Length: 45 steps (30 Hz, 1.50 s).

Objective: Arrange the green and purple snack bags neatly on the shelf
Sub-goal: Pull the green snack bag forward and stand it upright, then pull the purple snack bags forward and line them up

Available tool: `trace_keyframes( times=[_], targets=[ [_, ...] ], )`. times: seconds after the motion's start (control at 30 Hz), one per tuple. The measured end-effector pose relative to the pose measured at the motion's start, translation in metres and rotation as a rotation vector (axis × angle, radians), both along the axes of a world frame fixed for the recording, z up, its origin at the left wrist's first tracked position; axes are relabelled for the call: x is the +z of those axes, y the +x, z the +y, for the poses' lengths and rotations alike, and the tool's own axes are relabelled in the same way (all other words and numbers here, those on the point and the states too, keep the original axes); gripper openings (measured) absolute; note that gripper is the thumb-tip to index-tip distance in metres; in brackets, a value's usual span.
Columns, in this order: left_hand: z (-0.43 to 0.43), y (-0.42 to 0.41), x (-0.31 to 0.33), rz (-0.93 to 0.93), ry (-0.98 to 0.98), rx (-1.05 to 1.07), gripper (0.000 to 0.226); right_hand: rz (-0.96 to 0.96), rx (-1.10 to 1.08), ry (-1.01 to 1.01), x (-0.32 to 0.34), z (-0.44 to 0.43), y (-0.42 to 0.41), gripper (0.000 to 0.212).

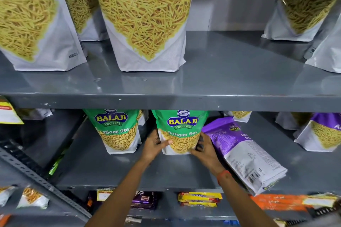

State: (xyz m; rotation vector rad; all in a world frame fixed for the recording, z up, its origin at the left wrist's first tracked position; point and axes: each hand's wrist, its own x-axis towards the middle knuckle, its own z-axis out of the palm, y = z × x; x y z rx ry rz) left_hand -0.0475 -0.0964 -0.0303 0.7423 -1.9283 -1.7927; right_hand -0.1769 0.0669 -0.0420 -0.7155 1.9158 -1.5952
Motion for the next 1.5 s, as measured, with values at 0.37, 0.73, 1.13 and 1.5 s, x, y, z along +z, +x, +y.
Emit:
trace_keyframes(
  times=[0.37, 0.73, 1.13, 1.5],
  targets=[
    [0.121, -0.013, 0.018, 0.045, -0.843, 0.235, 0.079, 0.644, -0.315, 0.025, 0.038, 0.033, -0.01, 0.059],
    [0.216, -0.114, -0.011, -0.361, -0.299, 0.279, 0.029, 0.429, 0.078, 0.7, 0.031, 0.142, -0.118, 0.051],
    [0.227, -0.118, 0.006, -0.048, 0.069, 0.382, 0.016, -0.091, -0.256, 0.212, 0.012, 0.176, -0.162, 0.016],
    [0.206, -0.18, 0.05, 0.115, -0.157, 0.216, 0.009, 0.118, -0.404, -0.165, 0.03, 0.187, -0.198, 0.011]
  ],
)
